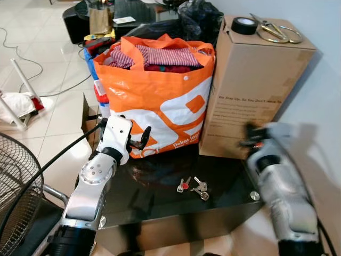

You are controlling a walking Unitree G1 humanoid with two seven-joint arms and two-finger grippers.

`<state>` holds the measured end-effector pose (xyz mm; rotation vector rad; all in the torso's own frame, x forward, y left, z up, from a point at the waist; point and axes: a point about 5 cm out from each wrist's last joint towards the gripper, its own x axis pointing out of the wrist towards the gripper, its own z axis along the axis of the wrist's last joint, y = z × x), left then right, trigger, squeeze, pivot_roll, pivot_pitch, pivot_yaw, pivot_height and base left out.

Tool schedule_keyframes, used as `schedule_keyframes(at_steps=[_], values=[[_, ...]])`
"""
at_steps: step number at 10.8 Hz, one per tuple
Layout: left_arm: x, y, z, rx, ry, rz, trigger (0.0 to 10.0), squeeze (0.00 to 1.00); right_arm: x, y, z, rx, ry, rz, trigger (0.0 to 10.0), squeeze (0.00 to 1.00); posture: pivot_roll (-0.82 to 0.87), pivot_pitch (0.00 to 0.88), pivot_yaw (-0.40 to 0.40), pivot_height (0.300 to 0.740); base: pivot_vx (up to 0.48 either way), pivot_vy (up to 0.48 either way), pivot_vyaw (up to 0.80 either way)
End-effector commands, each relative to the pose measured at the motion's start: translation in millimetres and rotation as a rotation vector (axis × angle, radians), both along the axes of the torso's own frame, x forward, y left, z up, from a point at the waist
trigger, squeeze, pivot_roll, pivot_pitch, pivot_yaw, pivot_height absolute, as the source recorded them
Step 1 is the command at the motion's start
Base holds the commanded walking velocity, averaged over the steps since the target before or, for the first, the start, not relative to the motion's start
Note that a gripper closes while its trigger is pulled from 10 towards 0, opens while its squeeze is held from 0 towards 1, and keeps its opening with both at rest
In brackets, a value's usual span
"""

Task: Hang keys on a hook

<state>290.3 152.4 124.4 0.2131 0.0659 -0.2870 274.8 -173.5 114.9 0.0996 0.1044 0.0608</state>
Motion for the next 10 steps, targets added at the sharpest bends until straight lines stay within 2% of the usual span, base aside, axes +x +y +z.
schedule_keyframes(at_steps=[1, 2, 3, 6, 10], values=[[-2.6, 2.5, -2.0, 0.009, 0.000, 0.012, 10.0, 0.00, -2.0, -2.9, -1.2, -0.035, 0.018, -0.005, 10.0, 0.00, -0.08, 0.000, -0.002, 0.740, 0.000, 0.000, 0.00], [-2.7, 2.8, -2.5, 0.010, 0.000, 0.021, 10.0, 0.00, -2.9, -7.0, -4.2, -0.065, 0.013, -0.051, 10.0, 0.00, -0.09, 0.000, 0.006, 0.740, 0.000, 0.000, 0.00], [-1.3, 1.3, -1.6, 0.007, -0.002, 0.015, 10.0, 0.00, -5.3, -5.0, -4.4, -0.076, 0.021, -0.041, 10.0, 0.00, -0.10, 0.000, 0.009, 0.740, 0.000, 0.000, 0.00], [4.5, -4.6, -3.4, 0.014, 0.006, -0.017, 10.0, 0.01, -8.0, -9.9, -2.0, -0.070, 0.023, -0.091, 10.0, 0.00, -0.14, 0.000, 0.039, 0.740, 0.000, 0.000, 0.00], [10.5, -6.7, -1.5, -0.003, -0.005, -0.012, 10.0, 0.01, -2.7, -6.1, -0.5, -0.067, 0.025, -0.079, 10.0, 0.00, -0.13, 0.000, 0.032, 0.740, 0.000, 0.000, 0.00]])
